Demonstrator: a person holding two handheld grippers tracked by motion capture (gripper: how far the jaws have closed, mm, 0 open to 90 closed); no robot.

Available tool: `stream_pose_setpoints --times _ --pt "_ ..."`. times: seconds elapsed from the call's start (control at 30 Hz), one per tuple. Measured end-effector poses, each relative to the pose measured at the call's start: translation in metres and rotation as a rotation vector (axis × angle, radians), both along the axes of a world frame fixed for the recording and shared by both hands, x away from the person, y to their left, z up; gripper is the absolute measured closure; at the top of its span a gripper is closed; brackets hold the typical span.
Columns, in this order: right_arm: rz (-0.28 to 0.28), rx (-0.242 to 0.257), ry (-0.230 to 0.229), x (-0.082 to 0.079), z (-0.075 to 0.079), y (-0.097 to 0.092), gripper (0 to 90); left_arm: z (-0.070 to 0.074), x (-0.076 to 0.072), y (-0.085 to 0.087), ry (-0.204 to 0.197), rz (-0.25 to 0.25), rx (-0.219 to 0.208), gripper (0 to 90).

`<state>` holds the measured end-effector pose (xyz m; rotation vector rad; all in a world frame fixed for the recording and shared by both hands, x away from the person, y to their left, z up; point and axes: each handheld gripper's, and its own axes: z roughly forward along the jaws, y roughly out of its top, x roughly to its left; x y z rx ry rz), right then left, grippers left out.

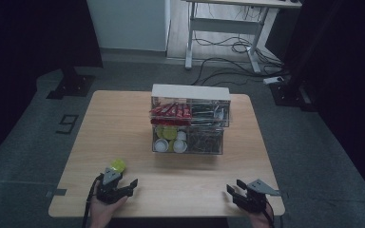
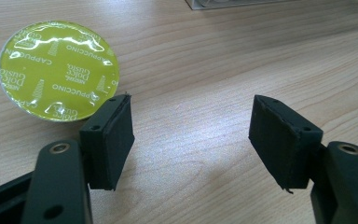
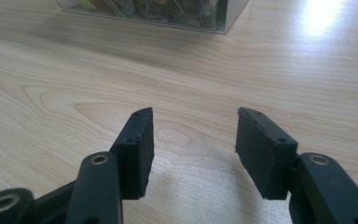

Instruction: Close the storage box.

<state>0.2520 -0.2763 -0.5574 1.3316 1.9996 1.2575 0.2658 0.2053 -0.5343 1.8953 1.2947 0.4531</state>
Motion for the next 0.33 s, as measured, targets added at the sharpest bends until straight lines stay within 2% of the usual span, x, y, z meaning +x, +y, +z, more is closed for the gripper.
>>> stream_pose_setpoints --times 0.33 --pt "0.004 -0.006 -0.004 0.0016 -0.0001 0.0016 45.8 0.0019 -0.0005 0.0008 -0.005 0.001 -0.004 30.8"
